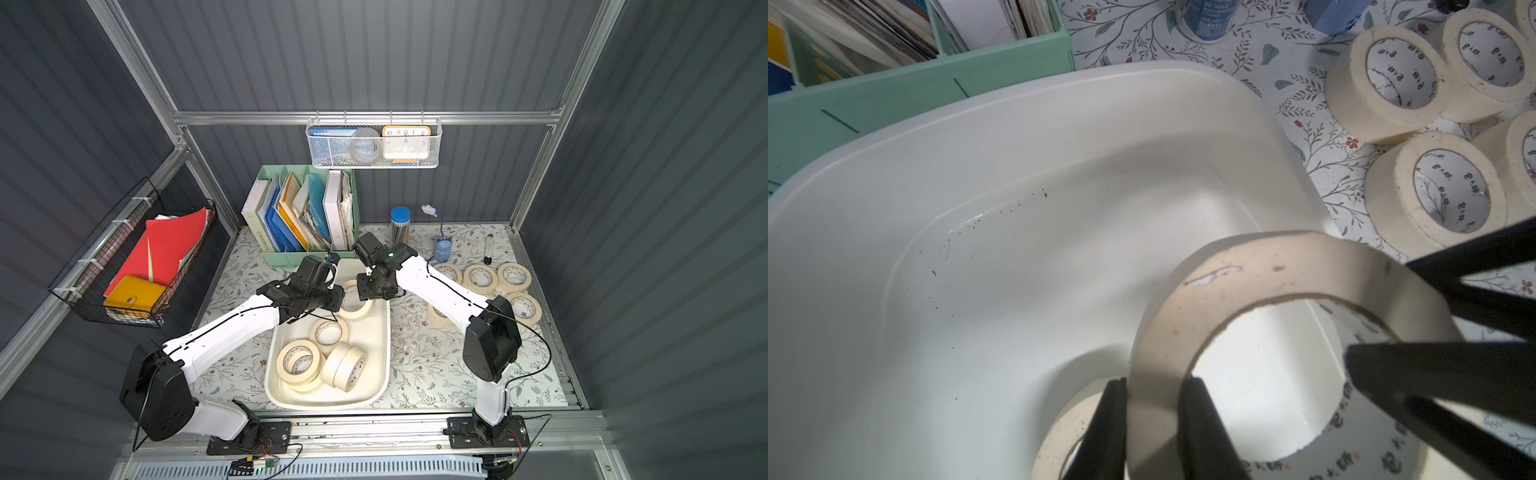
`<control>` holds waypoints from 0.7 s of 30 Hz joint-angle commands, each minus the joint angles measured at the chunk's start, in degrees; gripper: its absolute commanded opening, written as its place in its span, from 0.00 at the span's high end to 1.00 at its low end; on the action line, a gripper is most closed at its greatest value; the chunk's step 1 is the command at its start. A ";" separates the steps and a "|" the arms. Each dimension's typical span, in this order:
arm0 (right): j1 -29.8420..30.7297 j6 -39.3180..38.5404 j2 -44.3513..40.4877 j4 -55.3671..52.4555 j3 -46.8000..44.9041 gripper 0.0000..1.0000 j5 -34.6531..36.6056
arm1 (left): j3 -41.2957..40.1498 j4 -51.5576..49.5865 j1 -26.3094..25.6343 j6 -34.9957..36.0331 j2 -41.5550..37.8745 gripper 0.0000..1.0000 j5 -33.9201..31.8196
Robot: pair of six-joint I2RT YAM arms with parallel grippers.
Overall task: Take out the art tape in the storage box
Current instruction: Pick up the art tape from the storage box.
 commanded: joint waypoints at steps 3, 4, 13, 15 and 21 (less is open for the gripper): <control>0.32 0.89 0.78 0.88 0.66 0.67 0.14 | 1.95 1.41 -0.29 -0.67 -2.70 0.82 0.03; 0.30 0.98 0.79 0.92 0.47 0.74 0.25 | 1.95 1.44 -0.29 -0.65 -2.77 0.82 0.07; 0.21 0.68 0.48 0.55 0.11 1.00 3.00 | -0.47 5.02 -0.37 -0.75 -5.17 0.26 2.21; 0.21 0.55 0.32 -0.18 0.27 1.00 4.31 | -2.68 8.45 -0.38 -0.71 -7.84 0.04 3.33; -2.24 0.92 -4.68 -1.38 -3.40 1.00 6.58 | -7.62 11.58 -0.37 -2.21 -16.64 0.00 2.99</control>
